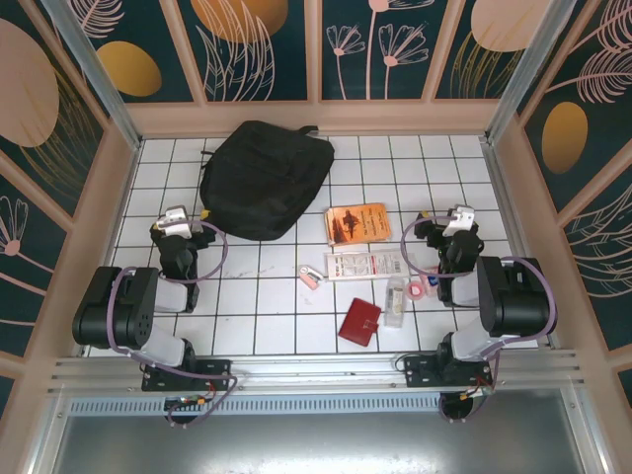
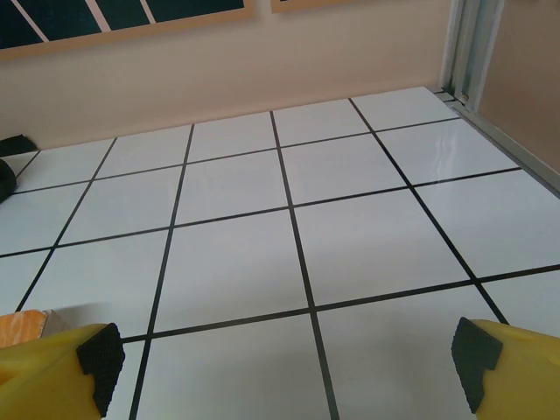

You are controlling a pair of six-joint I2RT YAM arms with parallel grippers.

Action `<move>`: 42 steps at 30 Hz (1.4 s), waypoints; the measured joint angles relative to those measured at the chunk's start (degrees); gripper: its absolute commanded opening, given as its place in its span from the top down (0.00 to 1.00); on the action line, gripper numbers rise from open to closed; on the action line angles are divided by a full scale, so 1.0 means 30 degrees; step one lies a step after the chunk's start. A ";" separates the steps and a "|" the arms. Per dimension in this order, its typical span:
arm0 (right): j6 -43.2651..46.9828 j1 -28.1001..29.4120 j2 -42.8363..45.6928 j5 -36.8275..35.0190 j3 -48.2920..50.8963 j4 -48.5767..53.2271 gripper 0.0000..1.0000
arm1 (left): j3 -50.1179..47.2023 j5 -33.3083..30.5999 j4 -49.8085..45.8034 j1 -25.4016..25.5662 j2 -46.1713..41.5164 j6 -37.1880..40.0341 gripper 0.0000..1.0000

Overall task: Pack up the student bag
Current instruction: Rotate the student bag at the middle-left of the table.

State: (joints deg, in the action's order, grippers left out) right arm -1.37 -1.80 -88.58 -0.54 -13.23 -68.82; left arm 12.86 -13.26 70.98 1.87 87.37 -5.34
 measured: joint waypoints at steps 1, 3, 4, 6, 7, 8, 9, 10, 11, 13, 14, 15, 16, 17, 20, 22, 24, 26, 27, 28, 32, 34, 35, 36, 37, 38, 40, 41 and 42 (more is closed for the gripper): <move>-0.0007 0.0000 0.0000 0.0000 0.0000 0.0000 0.01 | 0.0000 0.0007 0.0000 0.0000 0.0000 0.0000 0.01; -0.0007 0.0000 0.0000 0.0000 0.0000 0.0000 0.01 | 0.0000 0.0007 0.0000 0.0000 0.0007 0.0000 0.01; 0.0000 0.0000 0.0000 -0.0007 0.0000 0.0000 0.01 | 0.0000 0.0000 0.0000 0.0000 0.0000 0.0000 0.01; -0.0007 0.0000 0.0000 -0.0007 0.0000 0.0000 0.01 | 0.0000 0.0000 0.0000 0.0000 0.0000 0.0000 0.01; -0.0007 0.0000 0.0000 -0.0007 0.0000 0.0000 0.01 | 0.0000 0.0007 0.0000 0.0000 0.0000 0.0000 0.01; -0.0007 0.0000 0.0000 0.0000 0.0000 0.0000 0.01 | 0.0000 0.0000 0.0000 0.0000 0.0000 0.0000 0.01; 0.0000 0.0000 0.0000 0.0000 0.0000 0.0000 0.01 | 0.0000 0.0007 0.0000 0.0000 0.0000 0.0000 0.01; -0.0007 0.0000 0.0000 0.0000 0.0000 0.0000 0.01 | 0.0000 0.0000 0.0000 0.0000 0.0000 0.0000 0.01; -0.0007 0.0000 0.0000 0.0000 0.0000 0.0000 0.01 | 0.0000 0.0007 0.0000 0.0000 0.0000 0.0000 0.01; 0.0000 0.0000 0.0000 -0.0007 0.0000 0.0000 0.01 | 0.0000 0.0007 0.0000 0.0000 0.0007 0.0000 0.01; 0.0000 0.0000 0.0000 -0.0007 0.0000 0.0000 0.01 | 0.0000 0.0007 0.0000 0.0000 0.0000 0.0000 0.01; 0.0000 0.0000 0.0000 0.0000 0.0000 0.0000 0.01 | 0.0000 0.0007 0.0000 0.0000 0.0000 0.0000 0.01; 0.0000 0.0000 0.0000 0.0000 0.0000 0.0000 0.01 | 0.0000 0.0000 0.0000 0.0000 0.0007 0.0000 0.01; 0.0000 0.0015 0.0000 0.0000 0.0000 0.0000 0.01 | 0.0000 0.0007 0.0000 0.0000 0.0000 0.0000 0.01; 0.0000 0.0015 0.0000 0.0000 0.0000 0.0000 0.01 | 0.0000 0.0000 0.0000 0.0000 0.0000 0.0000 0.01; 0.0000 0.0015 0.0000 0.0000 0.0000 0.0000 0.01 | 0.0000 0.0000 0.0000 0.0000 0.0000 0.0000 0.01; 0.0000 0.0015 0.0000 0.0000 0.0000 0.0000 0.01 | 0.0000 0.0000 0.0000 0.0000 0.0000 0.0000 0.01; 0.0000 0.0015 0.0000 0.0000 0.0000 0.0000 0.01 | 0.0000 0.0000 0.0000 0.0000 0.0000 0.0000 0.01; 0.0000 0.0015 0.0000 -0.0007 0.0000 0.0000 0.01 | 0.0000 -0.0007 0.0000 0.0000 0.0000 0.0000 0.01; 0.0015 0.0036 0.0000 -0.0007 0.0000 0.0000 0.01 | 0.0000 -0.0029 -0.0073 0.0000 -0.0080 -0.0007 0.01; 0.0597 0.0831 0.1027 -0.0685 0.0000 0.0838 0.01 | 0.0058 -0.0597 -0.2106 0.0000 -0.2798 -0.0124 0.01; 0.1173 0.2222 0.3242 -0.1581 -0.0058 0.2237 0.01 | 0.0408 -0.1217 -0.3592 0.0000 -0.5333 -0.0328 0.01; 0.1399 0.3016 0.4430 -0.2011 -0.0153 0.2769 0.01 | 0.0714 -0.1479 -0.4335 0.0007 -0.6441 -0.0408 0.01; 0.1654 0.4051 0.5799 -0.2375 -0.0408 0.3424 0.01 | 0.1275 -0.1778 -0.5377 0.0051 -0.7730 -0.0452 0.01; 0.1814 0.4925 0.6819 -0.2630 -0.0772 0.3956 0.01 | 0.1865 -0.1858 -0.6244 0.0080 -0.8648 -0.0495 0.01; 0.2018 0.6127 0.7854 -0.3067 -0.1450 0.4801 0.01 | 0.2652 -0.1953 -0.7213 0.0175 -0.9530 -0.0597 0.01; 0.2208 0.8502 0.9136 -0.4167 -0.3388 0.6754 0.01 | 0.4546 -0.1800 -0.9238 0.0481 -1.0783 -0.0903 0.01; 0.2149 0.9683 0.9449 -0.4911 -0.4583 0.7832 0.01 | 0.5559 -0.1617 -1.0149 0.0641 -1.1103 -0.1078 0.01; 0.1865 1.0841 0.9559 -0.5945 -0.5923 0.9041 0.01 | 0.6725 -0.1428 -1.1249 0.0809 -1.1242 -0.1457 0.01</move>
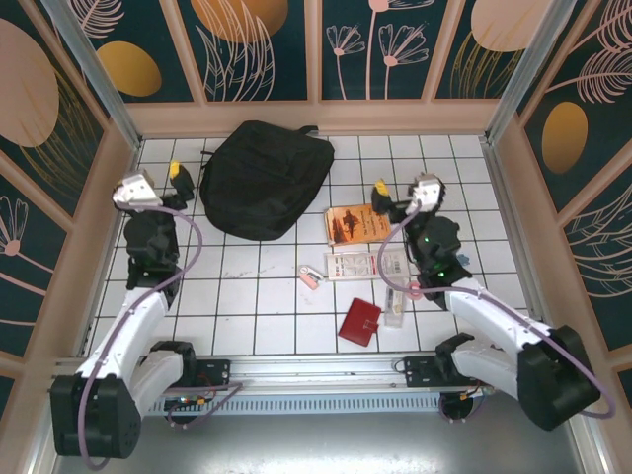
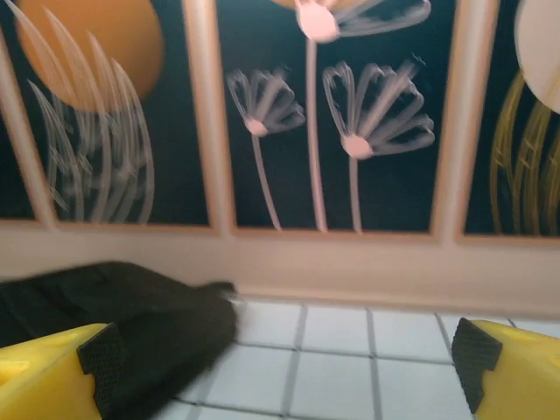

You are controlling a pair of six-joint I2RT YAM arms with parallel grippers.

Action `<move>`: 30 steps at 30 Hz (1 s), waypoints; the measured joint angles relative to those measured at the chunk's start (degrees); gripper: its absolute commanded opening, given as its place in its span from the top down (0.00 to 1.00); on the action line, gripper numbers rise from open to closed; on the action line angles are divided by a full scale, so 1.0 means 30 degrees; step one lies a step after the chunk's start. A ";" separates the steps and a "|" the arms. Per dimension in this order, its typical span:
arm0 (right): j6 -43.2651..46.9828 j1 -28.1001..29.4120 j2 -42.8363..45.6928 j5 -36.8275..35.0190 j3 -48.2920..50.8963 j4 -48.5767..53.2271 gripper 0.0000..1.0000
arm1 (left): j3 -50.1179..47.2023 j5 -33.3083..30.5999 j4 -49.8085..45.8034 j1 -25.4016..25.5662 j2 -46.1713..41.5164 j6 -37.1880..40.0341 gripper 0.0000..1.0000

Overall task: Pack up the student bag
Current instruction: Rotate the student bag at the middle-left of the table.

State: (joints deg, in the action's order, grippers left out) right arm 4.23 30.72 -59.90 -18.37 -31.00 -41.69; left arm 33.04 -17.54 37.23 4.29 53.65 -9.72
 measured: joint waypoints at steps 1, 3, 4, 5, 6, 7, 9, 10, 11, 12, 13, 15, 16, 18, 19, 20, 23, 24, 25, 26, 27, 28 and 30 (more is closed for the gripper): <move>-0.0423 0.0867 -0.0066 -0.0823 -0.1333 0.1209 0.01 | 0.1027 0.0138 -0.0889 0.0117 0.0051 -0.0372 0.01; -0.1756 0.1719 -0.0554 -0.1508 -0.4488 0.4364 0.01 | 0.3504 0.0175 -0.3162 0.0240 0.0758 -0.1428 0.01; -0.2477 0.1574 -0.0845 -0.1217 -0.5872 0.5807 0.01 | 0.4685 0.0087 -0.4393 0.0248 0.1304 -0.1974 0.01; -0.3417 0.1093 -0.1180 -0.0517 -0.7264 0.7293 0.01 | 0.6229 -0.0153 -0.6011 0.0248 0.2135 -0.2601 0.01; -0.4328 0.0401 -0.1494 0.0262 -0.8327 0.8553 0.01 | 0.7664 -0.0350 -0.7475 0.0248 0.3096 -0.3060 0.01; -0.5129 -0.0335 -0.1792 0.1013 -0.9122 0.9522 0.01 | 0.8925 -0.0466 -0.8568 0.0240 0.4080 -0.3461 0.01; -0.6725 -0.2208 -0.2455 0.2871 -0.9981 1.1081 0.01 | 1.0688 -0.0503 -1.0316 0.0226 0.5931 -0.4153 0.01; -0.7402 -0.2878 -0.2681 0.3628 -0.9981 1.1577 0.01 | 1.1264 -0.0444 -1.1030 0.0211 0.6761 -0.4422 0.01; -0.8036 -0.3373 -0.2907 0.4291 -0.9850 1.2029 0.03 | 1.1774 -0.0299 -1.1752 0.0211 0.7708 -0.4663 0.01; -0.8684 -0.3687 -0.3184 0.5056 -0.9617 1.2451 0.03 | 1.2182 -0.0073 -1.2349 0.0182 0.8699 -0.4838 0.01; -0.9180 -0.3767 -0.3475 0.5639 -0.9522 1.2852 0.03 | 1.2444 0.0248 -1.2786 0.0153 0.9530 -0.4954 0.01; -0.9959 -0.3628 -0.4473 0.6739 -0.9653 1.3631 0.02 | 1.2757 0.1180 -1.3544 0.0022 1.1373 -0.5195 0.01; -1.0287 -0.3453 -0.5129 0.7038 -0.9908 1.4076 0.01 | 1.2874 0.1639 -1.3814 -0.0051 1.2072 -0.5282 0.01; -1.1213 -0.2943 -0.6776 0.7475 -1.0462 1.4535 0.01 | 1.3464 0.2900 -1.4535 -0.0240 1.3865 -0.5377 0.01; -1.1650 -0.2739 -0.7344 0.7679 -1.0542 1.4520 0.01 | 1.3879 0.3402 -1.4804 -0.0313 1.4644 -0.5377 0.01; -1.2218 -0.2463 -0.8021 0.7898 -1.0550 1.4491 0.01 | 1.4396 0.3832 -1.5045 -0.0350 1.5497 -0.5391 0.01; -1.3748 -0.1800 -1.0156 0.8524 -1.1315 1.4702 0.01 | 1.5795 0.4182 -1.5657 -0.0401 1.7435 -0.5348 0.02; -1.4171 -0.1559 -1.1089 0.8648 -1.1999 1.4732 0.01 | 1.6196 0.4146 -1.5919 -0.0393 1.7937 -0.5289 0.01; -1.4477 -0.1377 -1.1788 0.8663 -1.2590 1.4753 0.02 | 1.6458 0.4102 -1.6087 -0.0393 1.8221 -0.5238 0.02; -1.4724 -0.1100 -1.2641 0.8670 -1.3398 1.4855 0.02 | 1.6779 0.3978 -1.6349 -0.0401 1.8513 -0.5151 0.01; -1.5030 -0.0809 -1.3457 0.8670 -1.4258 1.5001 0.03 | 1.7158 0.3781 -1.6582 -0.0401 1.8819 -0.5100 0.02; -1.5227 -0.0597 -1.4076 0.8677 -1.5001 1.5118 0.03 | 1.7486 0.3650 -1.6699 -0.0401 1.9067 -0.5064 0.01; -1.5875 -0.0197 -1.5482 0.8852 -1.6597 1.5103 0.03 | 1.7966 0.3577 -1.6823 -0.0401 1.9562 -0.5071 0.03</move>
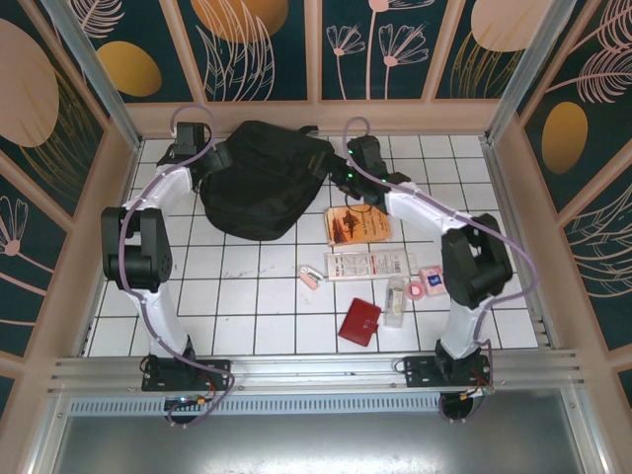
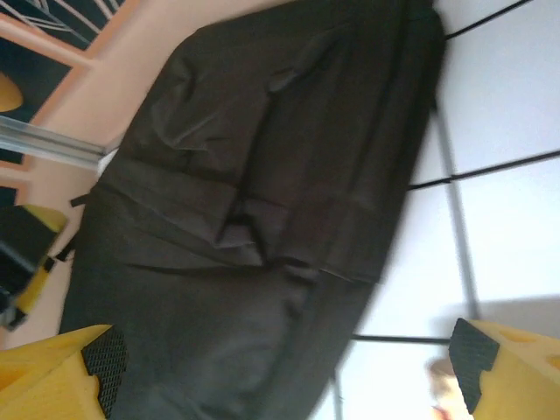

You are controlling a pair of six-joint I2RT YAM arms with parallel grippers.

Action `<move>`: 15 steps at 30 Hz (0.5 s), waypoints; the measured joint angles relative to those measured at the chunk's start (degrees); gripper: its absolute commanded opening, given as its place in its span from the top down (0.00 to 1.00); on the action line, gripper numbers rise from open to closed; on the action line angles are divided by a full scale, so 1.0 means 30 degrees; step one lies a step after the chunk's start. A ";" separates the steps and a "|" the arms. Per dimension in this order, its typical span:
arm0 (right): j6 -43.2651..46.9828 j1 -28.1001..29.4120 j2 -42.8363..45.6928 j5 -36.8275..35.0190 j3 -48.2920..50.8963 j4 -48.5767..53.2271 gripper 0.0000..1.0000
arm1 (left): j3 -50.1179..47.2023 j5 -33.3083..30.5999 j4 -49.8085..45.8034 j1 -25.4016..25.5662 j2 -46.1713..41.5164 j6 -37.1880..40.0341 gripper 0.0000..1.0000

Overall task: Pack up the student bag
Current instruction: Rotate the student bag at the middle-left of the table.

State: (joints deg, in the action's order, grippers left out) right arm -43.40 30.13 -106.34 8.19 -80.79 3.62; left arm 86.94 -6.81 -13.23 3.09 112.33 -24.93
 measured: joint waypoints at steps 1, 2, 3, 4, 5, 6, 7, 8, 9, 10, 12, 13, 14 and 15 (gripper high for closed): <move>-0.0291 0.0109 -0.0510 0.0117 -0.0525 0.0007 0.03 | 0.0029 0.0095 0.0007 0.0000 0.0146 0.0000 0.03; -0.0656 0.0175 -0.1013 0.0182 -0.1005 0.0044 0.03 | 0.0015 0.0226 -0.0036 0.0000 0.0262 -0.0007 0.03; -0.0962 0.0175 -0.1530 0.0255 -0.1443 0.0095 0.03 | -0.0146 0.0503 0.0022 0.0000 0.0335 -0.0022 0.04; -0.1217 0.0160 -0.1974 0.0291 -0.1792 0.0175 0.03 | -0.0408 0.0743 0.0124 0.0000 0.0335 -0.0066 0.05; -0.1443 0.0102 -0.2521 0.0306 -0.2229 0.0335 0.03 | -0.0816 0.1086 0.0291 0.0000 0.0284 -0.0131 0.05; -0.1647 0.0058 -0.3038 0.0299 -0.2674 0.0546 0.03 | -0.1260 0.1450 0.0415 0.0000 0.0226 -0.0248 0.06; -0.1749 0.0000 -0.3592 0.0299 -0.3162 0.0809 0.04 | -0.1683 0.1727 0.0517 0.0000 0.0168 -0.0313 0.08; -0.1821 -0.0029 -0.4138 0.0299 -0.3687 0.1078 0.04 | -0.2142 0.1938 0.0714 0.0000 0.0087 -0.0408 0.11; -0.1880 -0.0058 -0.4765 0.0299 -0.4335 0.1435 0.05 | -0.2499 0.2157 0.0867 0.0000 -0.0036 -0.0539 0.13; -0.1909 -0.0102 -0.5319 0.0313 -0.4932 0.1705 0.05 | -0.2761 0.2324 0.0925 0.0000 -0.0204 -0.0729 0.16; -0.1872 -0.0138 -0.6601 0.0357 -0.6477 0.2550 0.07 | -0.3191 0.2630 0.0918 0.0000 -0.0612 -0.1158 0.19; -0.1858 -0.0153 -0.7118 0.0386 -0.7169 0.2958 0.08 | -0.3424 0.2776 0.0933 0.0000 -0.0838 -0.1319 0.19; -0.1800 -0.0153 -0.7745 0.0474 -0.8036 0.3410 0.08 | -0.3767 0.2900 0.0976 0.0000 -0.1129 -0.1552 0.20; -0.1712 -0.0153 -0.8284 0.0590 -0.8801 0.3767 0.08 | -0.4160 0.3067 0.0976 0.0000 -0.1450 -0.1821 0.22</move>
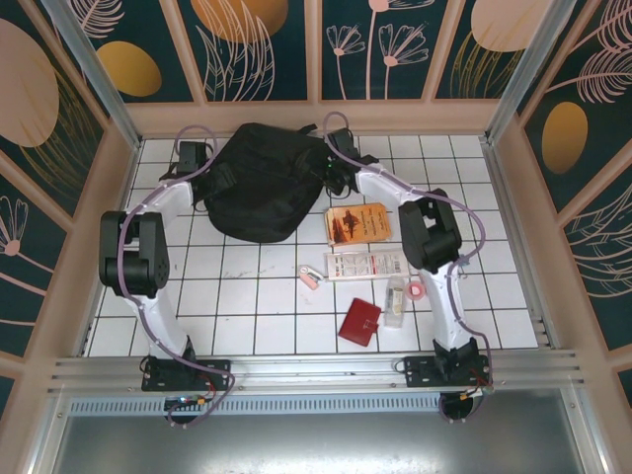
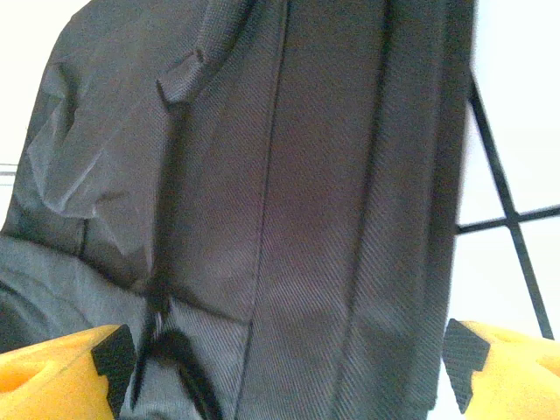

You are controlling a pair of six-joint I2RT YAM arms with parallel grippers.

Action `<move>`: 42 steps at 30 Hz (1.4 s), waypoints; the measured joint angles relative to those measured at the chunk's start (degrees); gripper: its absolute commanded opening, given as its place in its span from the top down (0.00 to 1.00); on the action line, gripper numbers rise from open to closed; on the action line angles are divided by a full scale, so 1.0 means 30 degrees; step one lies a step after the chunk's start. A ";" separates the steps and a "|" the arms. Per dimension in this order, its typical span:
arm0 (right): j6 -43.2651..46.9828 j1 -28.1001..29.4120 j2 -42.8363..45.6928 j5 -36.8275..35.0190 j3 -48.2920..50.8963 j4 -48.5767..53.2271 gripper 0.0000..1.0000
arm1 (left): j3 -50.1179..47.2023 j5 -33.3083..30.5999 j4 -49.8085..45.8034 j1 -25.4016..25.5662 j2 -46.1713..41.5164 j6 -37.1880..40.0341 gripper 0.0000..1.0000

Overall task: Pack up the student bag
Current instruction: Rotate the student bag at the middle-left of the table.

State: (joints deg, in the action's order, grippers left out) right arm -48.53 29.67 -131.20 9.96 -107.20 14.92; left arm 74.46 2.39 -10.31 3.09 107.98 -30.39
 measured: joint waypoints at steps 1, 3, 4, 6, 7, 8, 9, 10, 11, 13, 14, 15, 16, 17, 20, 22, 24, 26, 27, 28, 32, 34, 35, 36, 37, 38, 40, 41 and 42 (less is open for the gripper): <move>0.0066 0.0000 -0.0415 0.0160 -0.0627 0.0262 0.09 | -0.0364 0.0117 0.0022 0.0000 -0.0277 -0.0233 0.24; 0.0277 0.0000 -0.1166 0.0466 -0.1800 0.0889 0.13 | -0.1435 0.0546 0.0182 0.0000 -0.1071 -0.0780 0.26; 0.0408 0.0000 -0.1428 0.0627 -0.2259 0.1158 0.15 | -0.2033 0.0721 0.0306 0.0000 -0.1508 -0.1027 0.27; 0.0787 -0.0036 -0.2011 0.1188 -0.3228 0.1566 0.16 | -0.3424 0.1115 0.0517 -0.0022 -0.2630 -0.1603 0.29; 0.1005 -0.0036 -0.2251 0.1508 -0.3614 0.1676 0.16 | -0.4080 0.1290 0.0583 -0.0036 -0.3213 -0.1880 0.29; 0.1268 -0.0036 -0.2528 0.1851 -0.4022 0.1705 0.16 | -0.5005 0.1523 0.0758 -0.0051 -0.4022 -0.2266 0.31; 0.1617 -0.0007 -0.2754 0.2193 -0.4357 0.1698 0.15 | -0.6025 0.1756 0.1027 -0.0051 -0.4911 -0.2681 0.33; 0.1945 0.0022 -0.2892 0.2470 -0.4597 0.1705 0.14 | -0.6885 0.1960 0.1260 -0.0051 -0.5654 -0.2965 0.33; 0.2259 0.0080 -0.3075 0.2856 -0.4903 0.1749 0.13 | -0.7956 0.2208 0.1362 -0.0044 -0.6688 -0.3395 0.31; 0.2827 0.0262 -0.3395 0.3672 -0.5530 0.1719 0.12 | -0.9617 0.2484 0.1392 0.0080 -0.8546 -0.4131 0.25; 0.3096 0.0401 -0.3592 0.4153 -0.5894 0.1668 0.11 | -1.0324 0.2550 0.1348 0.0175 -0.9537 -0.4459 0.22; 0.3279 0.0532 -0.3789 0.4510 -0.6266 0.1668 0.11 | -1.0892 0.2557 0.1311 0.0277 -1.0426 -0.4772 0.19; 0.3512 0.0692 -0.4116 0.4940 -0.6841 0.1676 0.10 | -1.1511 0.2557 0.1260 0.0372 -1.1511 -0.5085 0.15; 0.3665 0.0874 -0.4561 0.5406 -0.7614 0.1698 0.10 | -1.2101 0.2616 0.1268 0.0459 -1.2626 -0.5442 0.12; 0.4175 0.1362 -0.5901 0.6302 -0.9748 0.1668 0.08 | -1.3712 0.3082 0.1566 0.0597 -1.5591 -0.6448 0.02; 0.4626 0.1683 -0.5967 0.6397 -0.9821 0.1843 0.05 | -1.4265 0.3803 0.1792 0.0758 -1.6487 -0.6798 0.01; 0.5056 0.1887 -0.5880 0.6120 -0.9515 0.1821 0.01 | -1.4462 0.4656 0.1916 0.0954 -1.6575 -0.7002 0.01; 0.5523 0.1945 -0.5180 0.5399 -0.8182 0.1829 0.01 | -1.4477 0.5209 0.1763 0.1056 -1.6553 -0.7067 0.01; 0.5727 0.1938 -0.4721 0.4903 -0.7395 0.1923 0.01 | -1.4477 0.5202 0.1596 0.1086 -1.6626 -0.7045 0.01; 0.5996 0.1902 -0.4153 0.4269 -0.6506 0.2062 0.01 | -1.4447 0.5064 0.1217 0.1115 -1.6815 -0.7038 0.01; 0.6951 0.1472 -0.1668 0.1858 -0.3716 0.2557 0.01 | -1.3814 0.3942 -0.0379 0.1122 -1.7770 -0.6892 0.01; 0.7431 0.1137 -0.0255 0.0736 -0.2521 0.2674 0.01 | -1.3092 0.3366 -0.1311 0.1122 -1.7777 -0.6768 0.01; 0.7679 0.0991 0.0576 0.0146 -0.1821 0.2623 0.01 | -1.2677 0.2987 -0.1916 0.1122 -1.7726 -0.6681 0.01; 0.7890 0.0874 0.1348 -0.0372 -0.1166 0.2623 0.01 | -1.2225 0.2616 -0.2616 0.1122 -1.7719 -0.6601 0.01; 0.8102 0.0801 0.2310 -0.0918 -0.0255 0.2470 0.03 | -1.1664 0.2091 -0.3461 0.1122 -1.7697 -0.6455 0.02; 0.8225 0.0809 0.3351 -0.1443 0.0670 0.2455 0.06 | -1.1001 0.1457 -0.4342 0.1122 -1.7697 -0.6346 0.01; 0.8364 0.1078 0.5297 -0.2127 0.2674 0.1923 0.10 | -0.9544 0.0080 -0.5901 0.1122 -1.7704 -0.6091 0.02; 0.8357 0.1333 0.6426 -0.2346 0.3956 0.1530 0.13 | -0.8750 -0.0699 -0.6550 0.1122 -1.7719 -0.5923 0.01; 0.8255 0.1625 0.7497 -0.2368 0.5275 0.1093 0.15 | -0.8094 -0.1384 -0.6994 0.1122 -1.7748 -0.5763 0.02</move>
State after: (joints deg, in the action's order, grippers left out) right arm -23.77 34.54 -108.71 2.85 -91.37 18.20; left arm 50.17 -1.76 -31.29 6.46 54.74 -47.68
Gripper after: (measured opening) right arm 0.888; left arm 0.986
